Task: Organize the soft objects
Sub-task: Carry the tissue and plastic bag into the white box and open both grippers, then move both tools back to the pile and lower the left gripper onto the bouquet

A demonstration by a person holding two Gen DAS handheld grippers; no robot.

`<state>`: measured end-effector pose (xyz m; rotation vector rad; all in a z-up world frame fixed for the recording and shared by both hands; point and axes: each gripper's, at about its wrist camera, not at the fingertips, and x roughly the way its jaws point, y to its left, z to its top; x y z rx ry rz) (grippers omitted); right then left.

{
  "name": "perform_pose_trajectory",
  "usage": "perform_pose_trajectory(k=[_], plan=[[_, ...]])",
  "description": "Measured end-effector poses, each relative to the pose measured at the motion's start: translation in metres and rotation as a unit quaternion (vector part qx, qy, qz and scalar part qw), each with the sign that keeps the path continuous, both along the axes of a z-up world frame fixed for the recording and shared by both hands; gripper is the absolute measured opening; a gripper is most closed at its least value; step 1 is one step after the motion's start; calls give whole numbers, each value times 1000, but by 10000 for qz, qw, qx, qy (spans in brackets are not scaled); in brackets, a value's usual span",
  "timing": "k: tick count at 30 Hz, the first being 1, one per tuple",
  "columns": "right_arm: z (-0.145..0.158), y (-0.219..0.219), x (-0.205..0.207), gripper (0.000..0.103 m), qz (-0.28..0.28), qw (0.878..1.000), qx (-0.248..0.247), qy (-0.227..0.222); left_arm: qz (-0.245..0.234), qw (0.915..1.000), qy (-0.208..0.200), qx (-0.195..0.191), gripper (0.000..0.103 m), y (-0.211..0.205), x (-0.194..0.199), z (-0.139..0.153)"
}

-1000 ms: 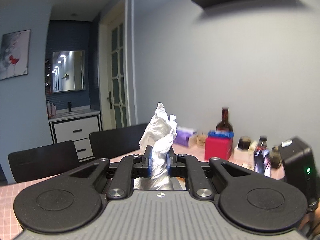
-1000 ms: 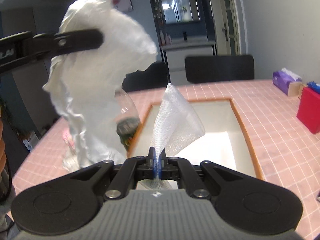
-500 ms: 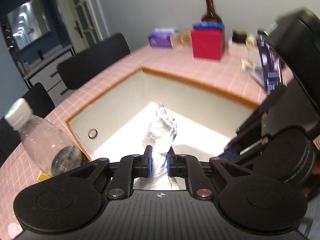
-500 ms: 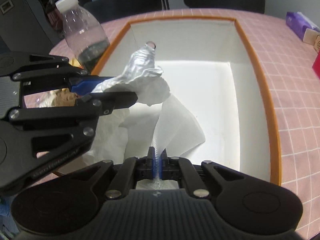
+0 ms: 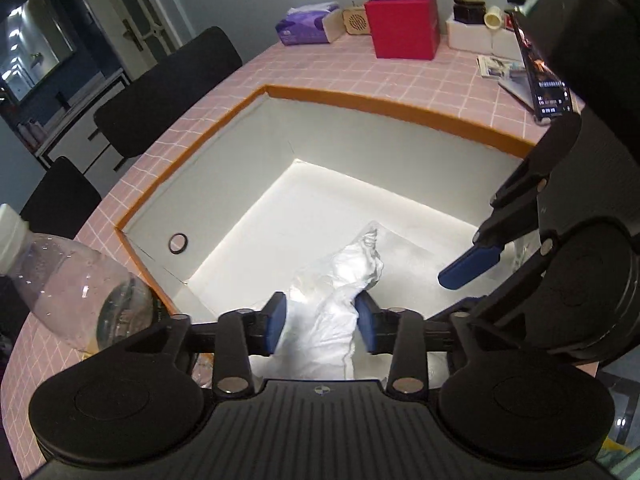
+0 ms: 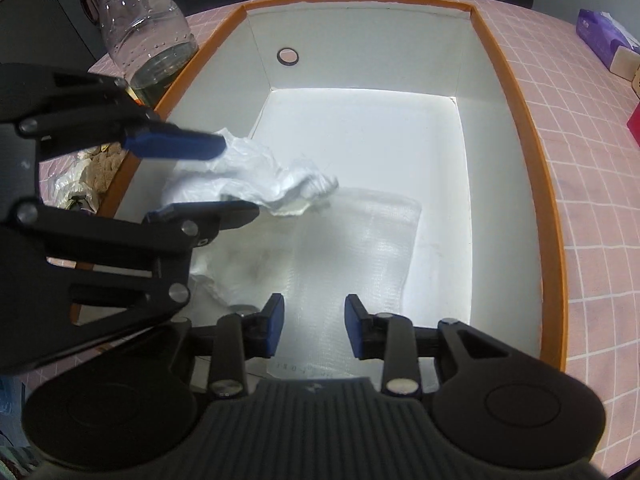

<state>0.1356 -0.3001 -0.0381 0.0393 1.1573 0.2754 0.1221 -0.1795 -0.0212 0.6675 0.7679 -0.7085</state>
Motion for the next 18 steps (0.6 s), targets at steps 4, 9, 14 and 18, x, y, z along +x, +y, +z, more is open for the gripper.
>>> perform_pose_trajectory(k=[4,9,14,18], plan=[[8,-1,-4,40,13,10000,-19,-92,63,9995,-138,-260,63,0,0,16],[21,3,-13,45,67,9996,-111,-265,106,9981,-366,-474,64,4,-7,31],[38,10,-24,52,136,9985,-212,-478,115,9965,-526,-647,64,12,-16,42],[52,18,-36,54,227,9970,-237,-702,120,9943,-645,-843,64,23,-26,52]])
